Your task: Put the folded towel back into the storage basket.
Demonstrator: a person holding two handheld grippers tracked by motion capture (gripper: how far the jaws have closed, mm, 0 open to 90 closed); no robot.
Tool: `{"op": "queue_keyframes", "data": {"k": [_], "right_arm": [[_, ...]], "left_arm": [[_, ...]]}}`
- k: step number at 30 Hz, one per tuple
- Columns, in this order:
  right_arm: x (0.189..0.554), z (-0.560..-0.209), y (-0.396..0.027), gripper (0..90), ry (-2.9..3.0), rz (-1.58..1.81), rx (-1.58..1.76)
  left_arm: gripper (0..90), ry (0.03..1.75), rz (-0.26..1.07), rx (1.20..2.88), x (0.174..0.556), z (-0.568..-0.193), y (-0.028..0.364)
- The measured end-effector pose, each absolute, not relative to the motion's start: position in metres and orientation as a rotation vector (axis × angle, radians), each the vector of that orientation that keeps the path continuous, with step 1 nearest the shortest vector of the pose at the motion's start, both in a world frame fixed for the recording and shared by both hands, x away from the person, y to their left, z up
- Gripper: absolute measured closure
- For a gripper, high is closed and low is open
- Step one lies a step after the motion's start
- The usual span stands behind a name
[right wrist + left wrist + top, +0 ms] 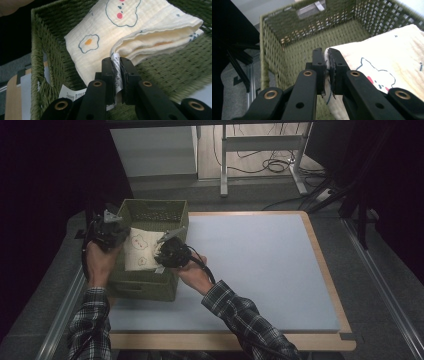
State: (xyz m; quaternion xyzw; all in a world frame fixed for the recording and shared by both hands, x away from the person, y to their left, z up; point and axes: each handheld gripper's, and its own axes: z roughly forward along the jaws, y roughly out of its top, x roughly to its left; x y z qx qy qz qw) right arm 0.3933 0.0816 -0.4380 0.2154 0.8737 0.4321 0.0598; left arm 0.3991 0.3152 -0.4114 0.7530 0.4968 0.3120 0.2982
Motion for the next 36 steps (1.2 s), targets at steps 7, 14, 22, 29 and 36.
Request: {"op": "queue_keyframes", "data": {"k": [7, 14, 22, 29, 36], "right_arm": [[0.393, -0.444, 0.097, 82.6, 2.679, 1.244, 0.623], [0.393, -0.448, 0.107, 82.6, 2.709, 1.185, 0.604], [0.393, -0.447, 0.111, 82.1, 2.722, 1.124, 0.585], [0.394, -0.448, 0.113, 80.5, 2.732, 1.074, 0.580], [0.398, -0.447, 0.111, 66.5, 2.731, 1.071, 0.602]], "left_arm": [[84.2, 1.342, 0.824, 2.024, 0.398, -0.427, 0.324], [84.1, 1.338, 0.814, 2.058, 0.404, -0.434, 0.322], [83.8, 1.321, 0.803, 2.131, 0.414, -0.441, 0.310], [83.5, 1.319, 0.802, 2.180, 0.421, -0.447, 0.302], [61.5, 1.339, 0.834, 2.175, 0.426, -0.450, 0.297]]}}
